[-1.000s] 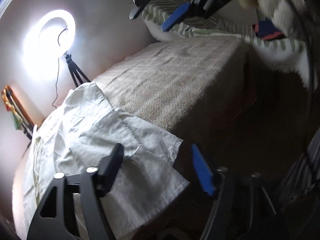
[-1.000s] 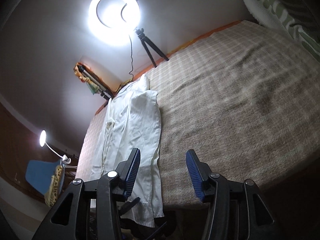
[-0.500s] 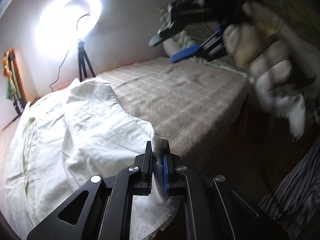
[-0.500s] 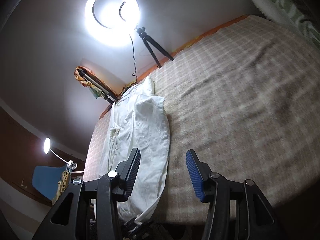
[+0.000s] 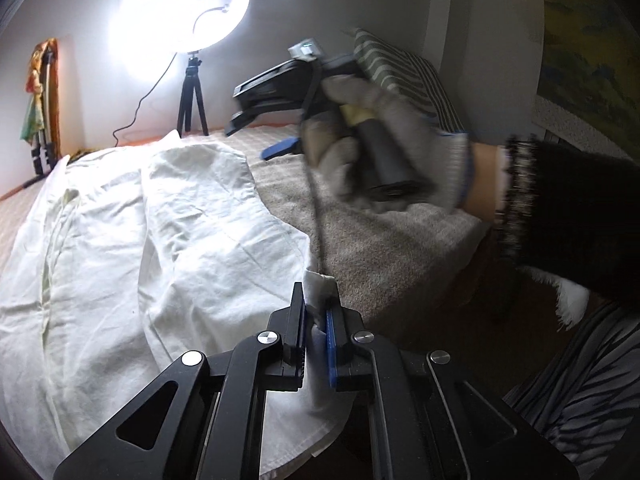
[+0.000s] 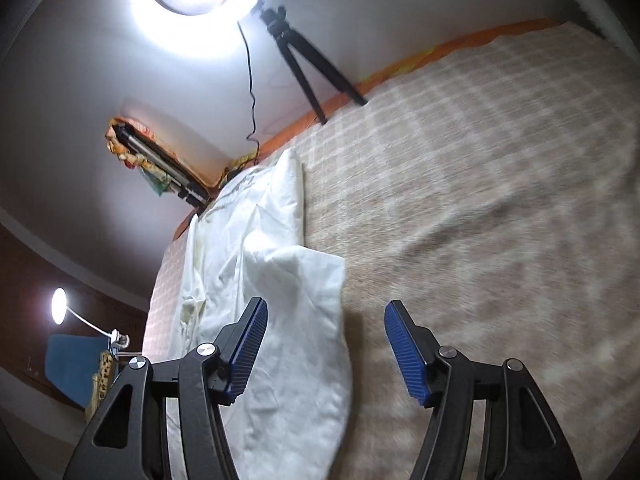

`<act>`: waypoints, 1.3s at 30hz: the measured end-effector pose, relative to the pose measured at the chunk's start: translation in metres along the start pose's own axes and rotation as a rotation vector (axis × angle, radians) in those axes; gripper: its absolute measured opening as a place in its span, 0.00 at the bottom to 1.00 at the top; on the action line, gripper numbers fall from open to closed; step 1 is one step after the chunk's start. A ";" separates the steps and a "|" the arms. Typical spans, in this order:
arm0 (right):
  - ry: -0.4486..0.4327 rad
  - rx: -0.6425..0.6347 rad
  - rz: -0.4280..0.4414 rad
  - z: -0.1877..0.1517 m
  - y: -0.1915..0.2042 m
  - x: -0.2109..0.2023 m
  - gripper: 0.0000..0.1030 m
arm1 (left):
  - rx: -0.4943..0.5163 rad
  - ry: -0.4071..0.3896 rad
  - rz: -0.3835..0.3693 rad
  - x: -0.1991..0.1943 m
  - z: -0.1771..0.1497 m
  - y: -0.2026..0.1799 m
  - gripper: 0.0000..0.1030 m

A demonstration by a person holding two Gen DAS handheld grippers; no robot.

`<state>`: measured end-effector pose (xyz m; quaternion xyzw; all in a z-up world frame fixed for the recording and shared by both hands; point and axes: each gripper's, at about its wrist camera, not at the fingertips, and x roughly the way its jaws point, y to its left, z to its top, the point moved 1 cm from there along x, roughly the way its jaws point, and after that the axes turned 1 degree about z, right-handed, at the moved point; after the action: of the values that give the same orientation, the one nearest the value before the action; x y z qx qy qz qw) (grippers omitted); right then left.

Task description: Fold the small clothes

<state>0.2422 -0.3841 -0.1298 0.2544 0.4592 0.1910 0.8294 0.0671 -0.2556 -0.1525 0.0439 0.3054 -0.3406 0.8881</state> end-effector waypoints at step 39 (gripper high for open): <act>0.253 -0.623 -0.381 -0.057 0.243 0.194 0.00 | -0.457 0.014 0.050 -0.062 -0.058 0.113 0.05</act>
<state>0.2714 -0.0688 -0.1392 -0.1251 0.5171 0.1936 0.8243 0.0730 -0.1163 -0.1783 -0.1486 0.3795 -0.2399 0.8811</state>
